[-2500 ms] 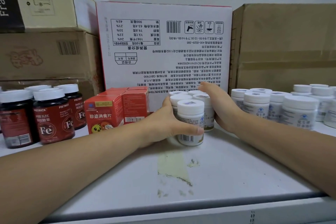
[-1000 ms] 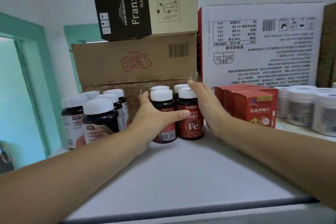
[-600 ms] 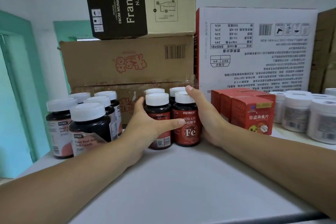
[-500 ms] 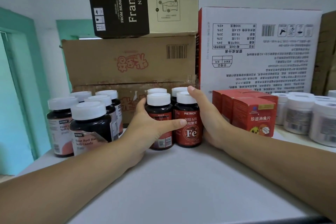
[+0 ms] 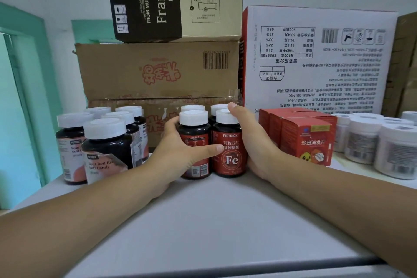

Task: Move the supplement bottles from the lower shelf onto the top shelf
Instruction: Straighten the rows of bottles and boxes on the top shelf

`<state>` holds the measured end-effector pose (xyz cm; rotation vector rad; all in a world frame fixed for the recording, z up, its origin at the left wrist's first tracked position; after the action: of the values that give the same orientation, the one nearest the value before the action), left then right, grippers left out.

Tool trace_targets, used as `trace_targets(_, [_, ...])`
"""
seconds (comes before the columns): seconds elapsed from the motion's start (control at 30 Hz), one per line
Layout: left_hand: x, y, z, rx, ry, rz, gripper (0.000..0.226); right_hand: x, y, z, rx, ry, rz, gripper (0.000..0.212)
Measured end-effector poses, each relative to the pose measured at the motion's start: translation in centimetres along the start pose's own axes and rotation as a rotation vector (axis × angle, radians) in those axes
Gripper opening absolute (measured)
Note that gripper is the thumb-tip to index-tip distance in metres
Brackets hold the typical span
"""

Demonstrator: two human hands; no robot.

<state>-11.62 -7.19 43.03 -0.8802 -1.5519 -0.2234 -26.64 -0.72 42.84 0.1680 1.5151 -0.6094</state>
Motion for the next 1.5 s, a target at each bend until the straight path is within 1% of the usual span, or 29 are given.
trace_targets(0.07, [0.2,0.1,-0.1,0.005,-0.012,0.005,0.114,-0.2,0.2,0.1,-0.006,0.006,0.004,0.08])
trace_targets(0.1, [0.2,0.1,-0.1,0.004,-0.024,0.003,0.112,-0.2,0.2,0.2,-0.005,0.009,0.003,0.081])
trace_targets(0.27, [0.2,0.3,0.0,-0.018,-0.043,-0.013,0.124,-0.5,0.6,0.2,0.007,0.017,-0.012,0.075])
trace_targets(0.57, [0.1,0.5,0.2,-0.056,-0.048,-0.038,0.131,-1.1,0.6,0.3,0.005,0.021,-0.021,0.072])
trace_targets(0.73, [0.1,0.8,0.2,-0.077,-0.051,-0.039,0.123,-1.3,1.0,0.4,0.027,0.027,-0.025,0.073])
trace_targets(0.8, [0.0,0.8,0.3,-0.079,-0.062,-0.05,0.122,-1.8,1.2,0.2,0.061,0.056,-0.073,0.075])
trace_targets(0.87, [0.4,0.8,0.3,-0.058,-0.096,-0.053,0.129,-3.3,2.0,-0.1,0.125,0.125,-0.176,0.075])
trace_targets(0.97, [2.0,1.0,-0.3,0.01,-0.214,-0.016,0.129,-5.9,3.3,-0.1,0.192,0.275,-0.289,0.081])
trace_targets(1.03, [3.6,1.3,-0.3,0.013,-0.32,0.022,0.129,-7.6,4.1,0.0,0.207,0.32,-0.345,0.068])
trace_targets(1.1, [5.2,1.6,0.0,-0.032,-0.438,0.038,0.132,-9.3,4.8,0.2,0.214,0.352,-0.391,0.053])
trace_targets(1.2, [8.5,2.2,-0.4,-0.073,-0.603,0.051,0.131,-12.2,5.5,1.0,0.219,0.402,-0.447,0.044])
trace_targets(1.3, [13.0,3.2,-1.9,-0.085,-0.763,0.13,0.124,-15.0,5.7,2.7,0.183,0.435,-0.445,0.037])
trace_targets(1.37, [15.7,4.2,-3.7,-0.081,-0.854,0.22,0.122,-16.7,6.1,4.2,0.16,0.381,-0.478,0.034])
trace_targets(1.43, [17.4,5.5,-6.1,-0.055,-0.92,0.305,0.119,-17.0,6.1,6.1,0.11,0.335,-0.501,0.027])
trace_targets(1.5, [17.1,6.2,-9.0,-0.033,-0.933,0.294,0.116,-15.8,5.6,8.6,0.033,0.322,-0.472,0.022])
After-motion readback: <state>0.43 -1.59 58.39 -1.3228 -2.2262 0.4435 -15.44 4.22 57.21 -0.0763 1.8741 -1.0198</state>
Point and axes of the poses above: each hand's wrist, its own y-axis away from the middle knuckle, its own z-axis out of the palm, x = y × z, the point moved 9 cm from there along -y, towards the middle knuckle, and after that the axes turned 4 degrees about -x, right-handed, at the moved point
